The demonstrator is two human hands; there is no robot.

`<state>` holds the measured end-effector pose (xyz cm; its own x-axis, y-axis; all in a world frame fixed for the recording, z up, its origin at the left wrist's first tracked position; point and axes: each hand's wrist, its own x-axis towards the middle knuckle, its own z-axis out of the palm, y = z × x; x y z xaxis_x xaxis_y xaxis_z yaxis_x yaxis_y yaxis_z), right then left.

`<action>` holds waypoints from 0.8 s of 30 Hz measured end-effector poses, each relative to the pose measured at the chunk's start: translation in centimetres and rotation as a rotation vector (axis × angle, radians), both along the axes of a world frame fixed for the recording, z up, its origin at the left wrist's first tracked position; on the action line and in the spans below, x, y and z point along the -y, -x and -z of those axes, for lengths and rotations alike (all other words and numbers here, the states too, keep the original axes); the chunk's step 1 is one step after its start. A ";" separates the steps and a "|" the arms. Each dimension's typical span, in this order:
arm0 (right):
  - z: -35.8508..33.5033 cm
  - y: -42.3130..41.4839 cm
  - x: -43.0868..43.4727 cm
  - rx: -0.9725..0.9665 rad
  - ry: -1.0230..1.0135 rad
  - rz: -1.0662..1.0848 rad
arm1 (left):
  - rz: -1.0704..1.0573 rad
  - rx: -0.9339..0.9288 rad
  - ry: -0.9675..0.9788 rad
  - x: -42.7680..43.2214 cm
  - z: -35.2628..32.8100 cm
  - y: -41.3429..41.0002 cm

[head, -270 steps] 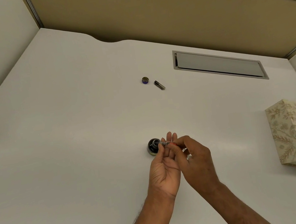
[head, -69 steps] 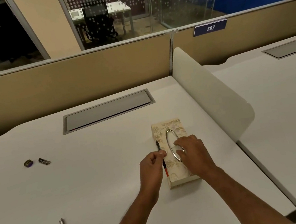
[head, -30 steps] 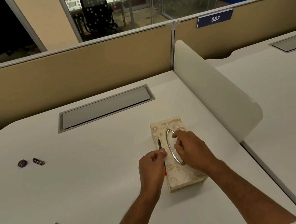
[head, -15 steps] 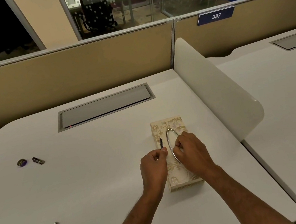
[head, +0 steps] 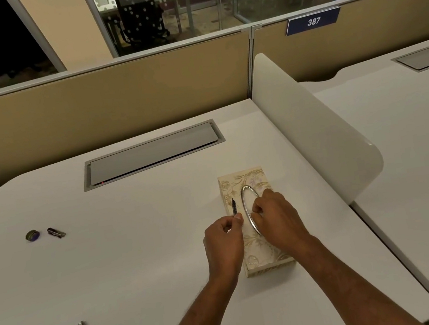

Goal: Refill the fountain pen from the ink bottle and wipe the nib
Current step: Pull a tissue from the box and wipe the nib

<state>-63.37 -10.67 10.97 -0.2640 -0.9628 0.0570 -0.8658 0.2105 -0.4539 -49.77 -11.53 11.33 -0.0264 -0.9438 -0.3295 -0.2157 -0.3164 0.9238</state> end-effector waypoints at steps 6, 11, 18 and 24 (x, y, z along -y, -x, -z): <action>0.7 -0.1 -0.5 0.034 0.124 0.007 | 0.000 0.008 0.008 0.1 0.0 0.0; 0.8 -0.1 -0.7 0.119 0.166 0.024 | 0.004 0.035 0.019 0.0 -0.3 0.1; 0.2 1.3 -0.5 0.203 0.042 -0.056 | 0.004 0.030 0.011 0.1 -0.3 0.0; 0.1 1.3 -0.7 0.095 -0.020 -0.046 | 0.010 0.050 0.020 0.0 -0.5 0.2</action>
<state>-64.71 -10.01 10.85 -0.2229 -0.9747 0.0149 -0.8282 0.1813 -0.5303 -49.94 -11.53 11.79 -0.0195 -0.9499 -0.3120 -0.2646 -0.2960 0.9178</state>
